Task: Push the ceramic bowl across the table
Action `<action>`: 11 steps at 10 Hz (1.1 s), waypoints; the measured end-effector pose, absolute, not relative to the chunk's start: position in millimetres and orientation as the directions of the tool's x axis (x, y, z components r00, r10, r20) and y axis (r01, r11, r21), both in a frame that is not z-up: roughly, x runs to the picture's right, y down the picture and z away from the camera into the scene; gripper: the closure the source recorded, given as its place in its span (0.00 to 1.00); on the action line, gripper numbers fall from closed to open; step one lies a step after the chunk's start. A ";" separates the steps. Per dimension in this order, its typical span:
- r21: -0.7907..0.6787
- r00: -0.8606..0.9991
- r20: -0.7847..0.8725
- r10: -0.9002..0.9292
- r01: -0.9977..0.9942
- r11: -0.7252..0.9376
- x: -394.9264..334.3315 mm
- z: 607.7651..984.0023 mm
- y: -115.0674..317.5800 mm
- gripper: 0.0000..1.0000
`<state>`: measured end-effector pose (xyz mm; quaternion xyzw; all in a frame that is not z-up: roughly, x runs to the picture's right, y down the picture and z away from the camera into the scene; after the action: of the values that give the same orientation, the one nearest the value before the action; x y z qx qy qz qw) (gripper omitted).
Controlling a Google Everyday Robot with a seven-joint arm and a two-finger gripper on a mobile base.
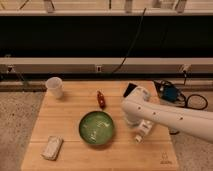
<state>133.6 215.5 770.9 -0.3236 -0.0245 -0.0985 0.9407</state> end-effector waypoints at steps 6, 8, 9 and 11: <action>-0.621 0.965 0.145 -0.216 0.259 0.740 128.9 785.6 223.1 1.00; -0.627 0.957 0.167 -0.236 0.288 0.724 116.8 790.4 226.2 1.00; -0.625 0.953 0.174 -0.248 0.302 0.720 113.3 793.2 226.3 1.00; -0.626 0.945 0.188 -0.268 0.325 0.709 106.1 797.0 227.2 1.00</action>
<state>106.1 227.2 797.0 -0.3462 -0.0416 -0.1605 0.9234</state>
